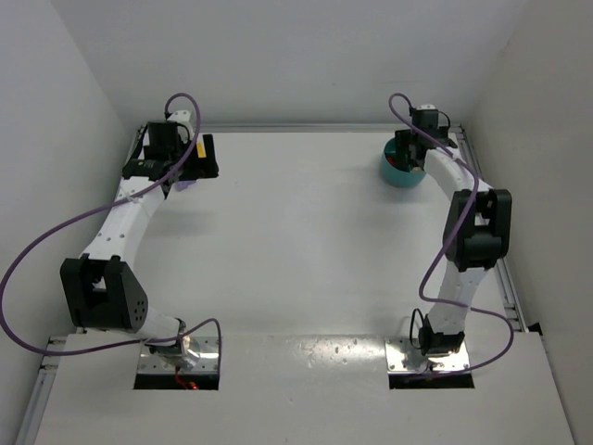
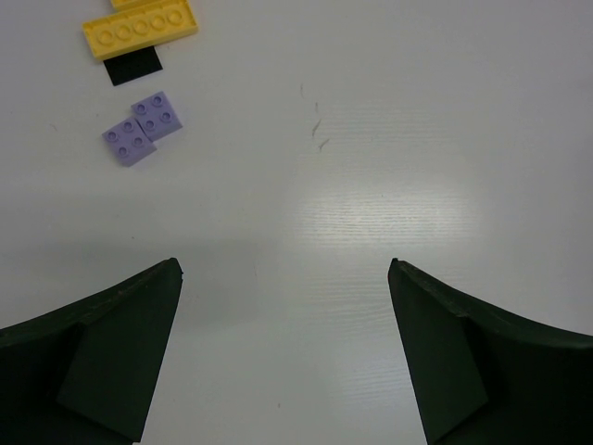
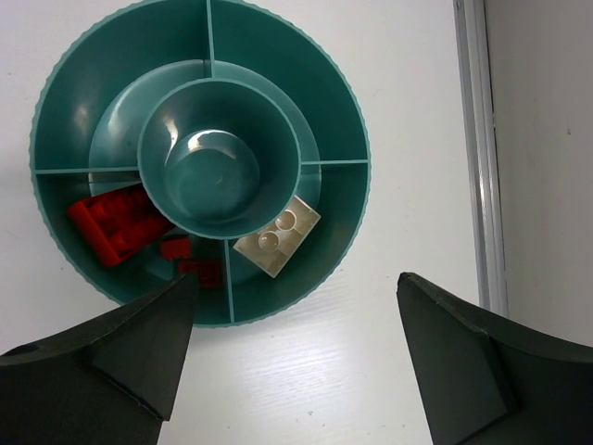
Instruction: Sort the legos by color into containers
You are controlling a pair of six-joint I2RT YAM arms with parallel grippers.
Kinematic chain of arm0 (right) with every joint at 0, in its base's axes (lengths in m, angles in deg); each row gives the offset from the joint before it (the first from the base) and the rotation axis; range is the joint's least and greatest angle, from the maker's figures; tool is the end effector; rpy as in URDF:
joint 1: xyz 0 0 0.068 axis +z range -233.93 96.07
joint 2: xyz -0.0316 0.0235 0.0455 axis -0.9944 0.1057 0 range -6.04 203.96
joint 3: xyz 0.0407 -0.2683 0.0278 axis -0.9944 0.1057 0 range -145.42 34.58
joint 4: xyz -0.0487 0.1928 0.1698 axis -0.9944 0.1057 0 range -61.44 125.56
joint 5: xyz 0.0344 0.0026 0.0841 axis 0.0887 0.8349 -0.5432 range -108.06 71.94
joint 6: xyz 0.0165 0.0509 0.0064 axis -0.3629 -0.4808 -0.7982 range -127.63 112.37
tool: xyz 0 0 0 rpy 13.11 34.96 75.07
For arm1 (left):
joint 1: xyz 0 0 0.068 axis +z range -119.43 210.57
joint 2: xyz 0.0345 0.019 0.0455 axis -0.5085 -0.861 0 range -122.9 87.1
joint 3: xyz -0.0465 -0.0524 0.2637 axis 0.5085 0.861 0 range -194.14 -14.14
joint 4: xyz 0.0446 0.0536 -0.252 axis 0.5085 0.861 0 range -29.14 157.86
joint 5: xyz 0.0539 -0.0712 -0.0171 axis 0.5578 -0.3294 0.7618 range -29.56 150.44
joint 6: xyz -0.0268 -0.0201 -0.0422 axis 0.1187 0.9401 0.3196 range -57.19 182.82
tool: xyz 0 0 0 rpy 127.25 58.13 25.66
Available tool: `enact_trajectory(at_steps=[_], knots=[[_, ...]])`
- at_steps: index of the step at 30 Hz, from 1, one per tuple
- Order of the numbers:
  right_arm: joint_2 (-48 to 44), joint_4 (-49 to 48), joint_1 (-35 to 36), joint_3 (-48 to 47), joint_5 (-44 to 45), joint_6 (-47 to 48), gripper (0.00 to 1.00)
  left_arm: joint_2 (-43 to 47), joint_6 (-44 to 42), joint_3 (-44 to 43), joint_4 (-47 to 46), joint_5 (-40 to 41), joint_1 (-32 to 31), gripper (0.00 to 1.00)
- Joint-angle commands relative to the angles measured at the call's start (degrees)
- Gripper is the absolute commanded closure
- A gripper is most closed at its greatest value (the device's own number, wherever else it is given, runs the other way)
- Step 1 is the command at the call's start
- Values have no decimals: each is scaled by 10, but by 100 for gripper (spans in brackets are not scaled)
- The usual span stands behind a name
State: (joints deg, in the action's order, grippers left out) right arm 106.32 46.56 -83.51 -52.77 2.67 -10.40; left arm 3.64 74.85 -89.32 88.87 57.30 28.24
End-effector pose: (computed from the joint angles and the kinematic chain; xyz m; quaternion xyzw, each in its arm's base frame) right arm 0.4464 -0.0093 0.2352 0.0902 0.9005 -0.1541 0.3966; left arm 0.3290 -0.0152 0.3352 -0.0631 0.8897 -0.0807 0.4450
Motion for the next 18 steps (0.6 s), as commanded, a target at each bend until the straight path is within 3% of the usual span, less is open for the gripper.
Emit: enact_trajectory(at_steps=[1, 18], knots=[[4, -20, -5, -12, -11, 5, 11, 4, -1, -16, -8, 0, -4, 0], [4, -20, -26, 12, -33, 15, 11, -7, -1, -16, -8, -6, -4, 0]])
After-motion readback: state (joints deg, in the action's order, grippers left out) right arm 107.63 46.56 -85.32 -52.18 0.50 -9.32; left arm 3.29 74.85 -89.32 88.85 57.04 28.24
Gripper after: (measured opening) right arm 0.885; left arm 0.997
